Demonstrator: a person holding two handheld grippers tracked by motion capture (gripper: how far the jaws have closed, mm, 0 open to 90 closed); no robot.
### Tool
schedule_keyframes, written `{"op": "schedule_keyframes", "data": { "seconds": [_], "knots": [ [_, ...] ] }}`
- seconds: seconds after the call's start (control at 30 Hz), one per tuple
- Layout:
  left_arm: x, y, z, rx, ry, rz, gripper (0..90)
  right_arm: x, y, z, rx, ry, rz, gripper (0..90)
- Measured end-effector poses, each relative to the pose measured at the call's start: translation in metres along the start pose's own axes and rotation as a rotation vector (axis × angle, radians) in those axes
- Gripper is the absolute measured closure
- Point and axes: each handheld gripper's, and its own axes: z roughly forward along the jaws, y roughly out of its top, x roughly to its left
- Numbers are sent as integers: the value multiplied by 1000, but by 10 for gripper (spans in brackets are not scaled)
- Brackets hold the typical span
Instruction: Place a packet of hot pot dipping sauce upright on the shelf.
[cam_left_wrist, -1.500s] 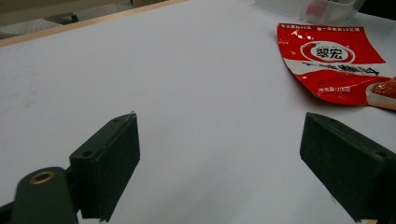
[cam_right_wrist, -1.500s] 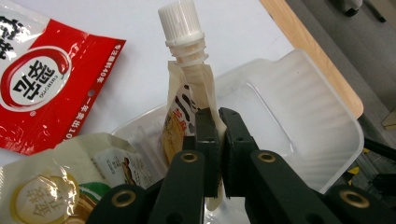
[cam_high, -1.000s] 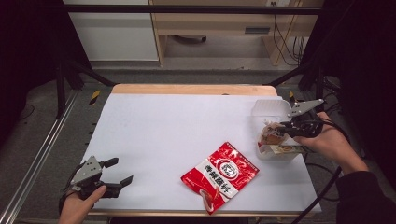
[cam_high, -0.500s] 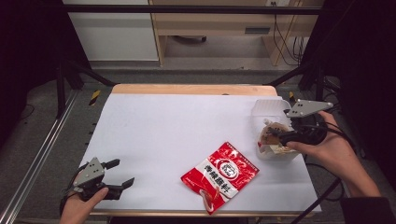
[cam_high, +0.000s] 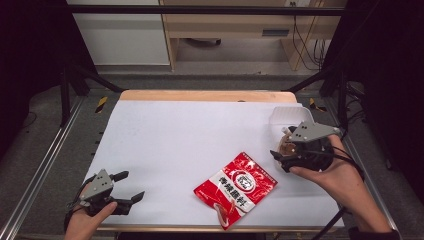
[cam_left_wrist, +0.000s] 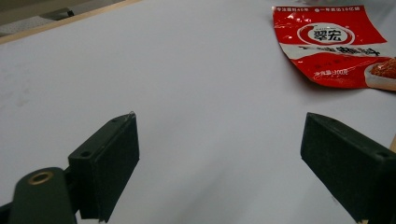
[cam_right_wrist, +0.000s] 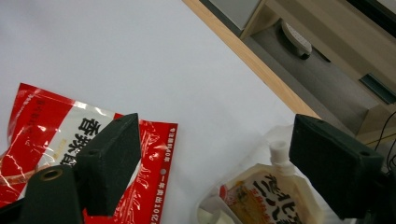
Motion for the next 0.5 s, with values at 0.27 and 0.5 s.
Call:
{"op": "schedule_keyframes", "data": {
  "seconds": [0.27, 0.5],
  "knots": [
    [1, 0, -1, -4, 0, -8, 113, 22, -2, 11, -11, 22, 24, 141],
    [0, -1, -1, -1, 0, -5, 112, 50, -11, 26, -34, 42, 63, 146]
  ]
}}
